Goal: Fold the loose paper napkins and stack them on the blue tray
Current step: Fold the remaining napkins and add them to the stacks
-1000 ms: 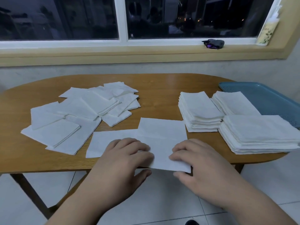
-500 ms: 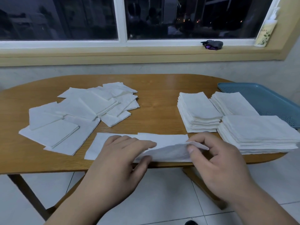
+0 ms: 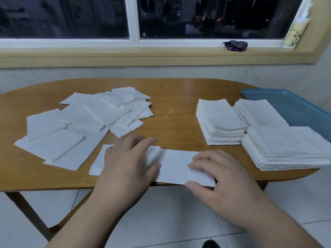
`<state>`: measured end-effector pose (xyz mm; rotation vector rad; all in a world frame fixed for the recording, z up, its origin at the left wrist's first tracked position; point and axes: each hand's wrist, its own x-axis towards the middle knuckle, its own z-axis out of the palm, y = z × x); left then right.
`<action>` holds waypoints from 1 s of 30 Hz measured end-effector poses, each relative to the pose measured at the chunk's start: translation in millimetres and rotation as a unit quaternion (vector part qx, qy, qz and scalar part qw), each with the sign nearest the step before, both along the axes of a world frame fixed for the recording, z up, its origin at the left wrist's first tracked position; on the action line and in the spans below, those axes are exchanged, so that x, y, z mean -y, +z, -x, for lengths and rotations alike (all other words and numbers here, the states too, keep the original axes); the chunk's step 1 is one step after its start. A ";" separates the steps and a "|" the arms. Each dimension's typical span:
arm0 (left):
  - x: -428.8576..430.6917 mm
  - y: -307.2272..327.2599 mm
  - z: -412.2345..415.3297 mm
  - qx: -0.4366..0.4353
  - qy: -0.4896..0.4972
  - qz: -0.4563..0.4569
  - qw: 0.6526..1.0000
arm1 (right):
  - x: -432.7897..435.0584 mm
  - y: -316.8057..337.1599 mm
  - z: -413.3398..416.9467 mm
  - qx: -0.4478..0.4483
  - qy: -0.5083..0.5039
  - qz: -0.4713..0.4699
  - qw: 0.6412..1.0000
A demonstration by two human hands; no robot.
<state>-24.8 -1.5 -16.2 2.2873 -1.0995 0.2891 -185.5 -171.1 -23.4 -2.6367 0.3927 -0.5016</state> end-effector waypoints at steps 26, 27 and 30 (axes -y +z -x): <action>-50.7 36.4 -15.7 -0.318 -0.020 0.223 0.921 | -56.9 22.5 -43.2 0.219 -0.007 -0.282 0.934; -57.2 35.9 -22.0 -0.332 -0.031 0.219 0.917 | -58.2 23.0 -51.1 0.215 -0.015 -0.307 0.927; -70.3 35.2 -35.2 -0.320 -0.052 0.206 0.923 | -60.2 24.6 -71.8 0.183 -0.024 -0.344 0.921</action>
